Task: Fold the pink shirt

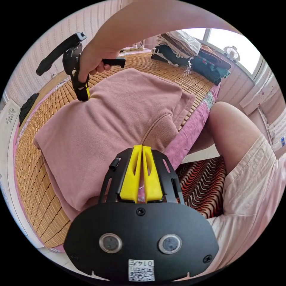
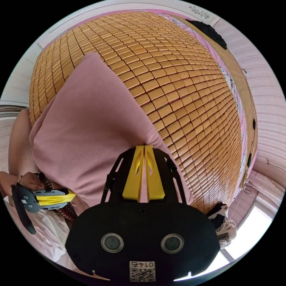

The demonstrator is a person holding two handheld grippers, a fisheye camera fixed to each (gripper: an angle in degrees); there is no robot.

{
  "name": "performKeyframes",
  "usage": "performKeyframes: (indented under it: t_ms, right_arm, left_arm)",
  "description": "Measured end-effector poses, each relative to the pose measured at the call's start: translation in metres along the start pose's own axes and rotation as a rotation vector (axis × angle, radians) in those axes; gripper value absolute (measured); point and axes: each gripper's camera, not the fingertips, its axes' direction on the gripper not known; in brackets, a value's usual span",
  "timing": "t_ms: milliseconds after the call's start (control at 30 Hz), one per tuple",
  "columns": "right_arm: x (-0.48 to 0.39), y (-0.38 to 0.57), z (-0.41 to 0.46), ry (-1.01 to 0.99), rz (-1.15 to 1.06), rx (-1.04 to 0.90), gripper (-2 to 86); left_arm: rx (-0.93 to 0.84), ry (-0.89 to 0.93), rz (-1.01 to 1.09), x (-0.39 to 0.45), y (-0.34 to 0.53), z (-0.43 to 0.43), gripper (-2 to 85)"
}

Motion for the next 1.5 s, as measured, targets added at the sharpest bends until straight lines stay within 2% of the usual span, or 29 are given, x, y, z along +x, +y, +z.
performKeyframes:
  t_ms: [167, 233, 467, 600, 667, 800, 967, 1167, 1300, 1367, 1500]
  right_arm:
    - [-0.025, 0.059, -0.019, 0.14, 0.038, 0.149, -0.5]
    - [-0.038, 0.115, -0.025, 0.14, 0.066, 0.217, -0.5]
    - [-0.038, 0.296, 0.003, 0.174, 0.366, 0.178, 1.6]
    - [-0.029, 0.391, 0.018, 0.033, 0.518, 0.226, 13.9]
    - [-0.019, 0.424, 0.028, -0.021, 0.604, 0.245, 15.2]
    - [0.006, 0.468, 0.061, -0.198, 0.689, 0.28, 13.0]
    - [0.036, 0.496, 0.098, -0.314, 0.72, 0.206, 6.2]
    - [0.057, 0.563, 0.095, -0.452, 0.698, 0.411, 3.0]
    - [0.068, 0.605, 0.091, -0.657, 0.651, 0.57, 2.1]
    - [0.069, 0.616, 0.091, -0.66, 0.611, 0.571, 1.9]
    - [0.076, 0.653, 0.095, -0.699, 0.57, 0.627, 1.6]
  left_arm:
    - [0.044, -0.031, 0.018, 0.007, 0.006, -0.01, -0.9]
    - [0.07, -0.021, 0.017, 0.011, 0.011, -0.017, -0.8]
    - [0.158, -0.025, 0.019, 0.031, -0.003, -0.05, 0.0]
    - [0.243, 0.072, 0.076, 0.043, -0.026, -0.058, 3.3]
    - [0.259, 0.087, 0.098, 0.048, -0.038, -0.055, 5.3]
    - [0.24, 0.085, 0.137, 0.061, -0.068, -0.041, 10.2]
    - [0.167, 0.119, 0.194, 0.077, -0.093, -0.02, 13.6]
    - [0.049, 0.126, 0.207, 0.092, -0.116, 0.006, 16.4]
    - [0.014, 0.083, 0.171, 0.09, -0.124, 0.011, 13.5]
    - [0.0, 0.099, 0.134, 0.085, -0.123, 0.008, 10.9]
    - [0.001, 0.156, 0.204, 0.078, -0.104, -0.012, 5.1]
